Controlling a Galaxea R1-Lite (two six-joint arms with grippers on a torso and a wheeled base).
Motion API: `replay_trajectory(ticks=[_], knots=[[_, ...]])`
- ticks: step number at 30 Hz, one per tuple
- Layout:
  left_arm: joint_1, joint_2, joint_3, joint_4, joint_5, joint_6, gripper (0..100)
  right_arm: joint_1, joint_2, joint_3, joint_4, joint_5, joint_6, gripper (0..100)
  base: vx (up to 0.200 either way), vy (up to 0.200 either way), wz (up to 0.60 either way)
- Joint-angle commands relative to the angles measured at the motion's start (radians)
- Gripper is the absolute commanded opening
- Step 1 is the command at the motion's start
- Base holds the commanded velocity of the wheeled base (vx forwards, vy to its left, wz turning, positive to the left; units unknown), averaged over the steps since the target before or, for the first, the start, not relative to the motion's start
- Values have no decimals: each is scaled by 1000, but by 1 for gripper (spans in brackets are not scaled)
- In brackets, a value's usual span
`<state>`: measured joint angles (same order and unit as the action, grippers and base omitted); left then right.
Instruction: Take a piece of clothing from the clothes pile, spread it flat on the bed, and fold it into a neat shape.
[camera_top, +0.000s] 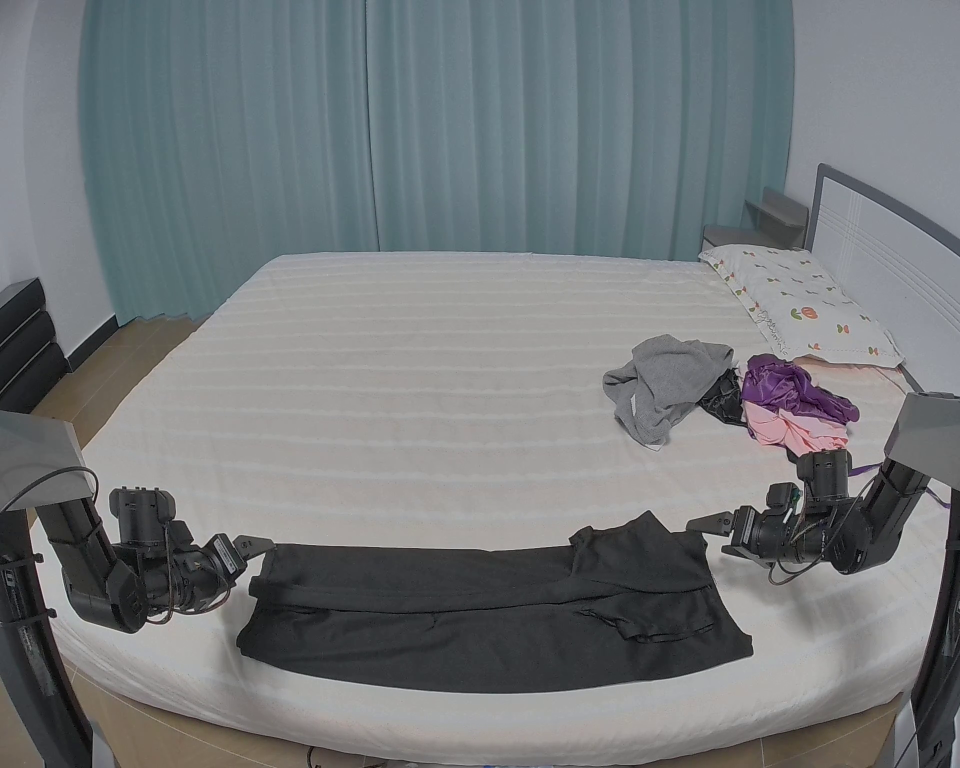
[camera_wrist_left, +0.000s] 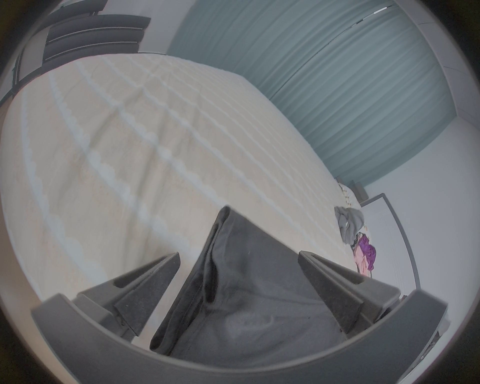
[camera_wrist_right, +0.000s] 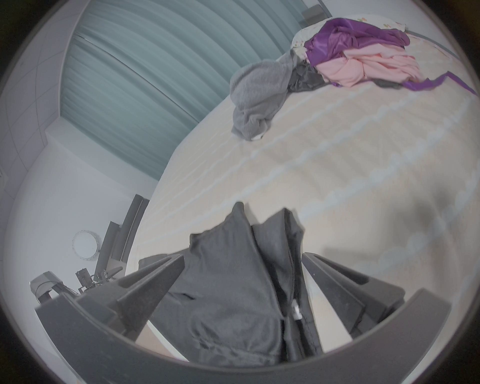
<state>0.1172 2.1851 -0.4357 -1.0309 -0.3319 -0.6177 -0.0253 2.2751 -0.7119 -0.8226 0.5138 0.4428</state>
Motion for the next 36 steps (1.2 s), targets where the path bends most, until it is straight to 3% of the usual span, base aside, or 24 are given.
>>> replay_trajectory(ticks=[1, 6, 11, 20, 21, 36], knots=[[-1, 8, -74, 9, 14, -22, 100, 2, 29, -67, 5, -15, 24, 100, 0, 0, 0], [-14, 61, -139, 18, 50, -36, 100, 12, 81, -107, 5, -47, 37, 100, 0, 0, 0], [-57, 160, -224, 12, 154, -28, 100, 24, 123, -162, 13, -87, 39, 100, 0, 0, 0], [-80, 185, -242, 14, 159, -27, 100, 24, 138, -228, 86, -87, 65, 100, 0, 0, 0], [-80, 185, -242, 14, 159, -27, 0, 24, 146, -235, 86, -90, 68, 100, 0, 0, 0], [-68, 177, -235, 9, 165, -79, 0, 42, 175, -337, 198, -117, 67, 100, 0, 0, 0]])
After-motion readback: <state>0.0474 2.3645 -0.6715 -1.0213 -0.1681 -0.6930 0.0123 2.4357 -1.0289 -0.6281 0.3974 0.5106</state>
